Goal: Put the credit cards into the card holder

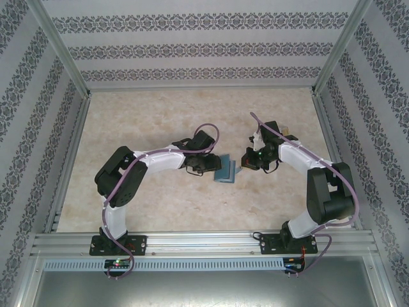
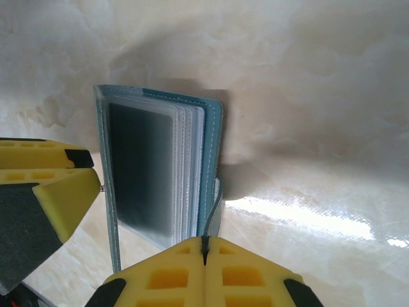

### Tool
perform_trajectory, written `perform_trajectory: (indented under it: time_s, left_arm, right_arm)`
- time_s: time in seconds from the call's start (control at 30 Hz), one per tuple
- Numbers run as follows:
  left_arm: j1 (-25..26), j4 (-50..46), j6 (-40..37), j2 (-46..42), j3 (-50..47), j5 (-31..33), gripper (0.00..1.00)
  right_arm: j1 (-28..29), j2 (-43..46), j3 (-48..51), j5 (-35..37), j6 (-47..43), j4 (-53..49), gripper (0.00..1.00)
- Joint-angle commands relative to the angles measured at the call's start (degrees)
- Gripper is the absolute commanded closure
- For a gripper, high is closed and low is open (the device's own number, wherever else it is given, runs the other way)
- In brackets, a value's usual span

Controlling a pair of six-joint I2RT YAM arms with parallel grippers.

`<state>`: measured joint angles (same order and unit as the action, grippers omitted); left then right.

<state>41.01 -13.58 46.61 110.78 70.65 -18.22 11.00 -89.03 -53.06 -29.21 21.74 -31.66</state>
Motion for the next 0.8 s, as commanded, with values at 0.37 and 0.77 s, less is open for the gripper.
perform_trajectory:
  time_s: [0.37, 0.77]
  left_arm:
    - [1.9, 0.6, 1.5, 4.8, 0.8, -2.0, 0.65]
    - [1.9, 4.4, 3.5, 4.6, -1.0, -3.2, 0.69]
  right_arm:
    - [3.5, -0.6, -1.4, -4.4, 4.3, 3.2, 1.00]
    - [8.5, -6.0, -2.2, -1.5, 9.2, 8.0, 1.00]
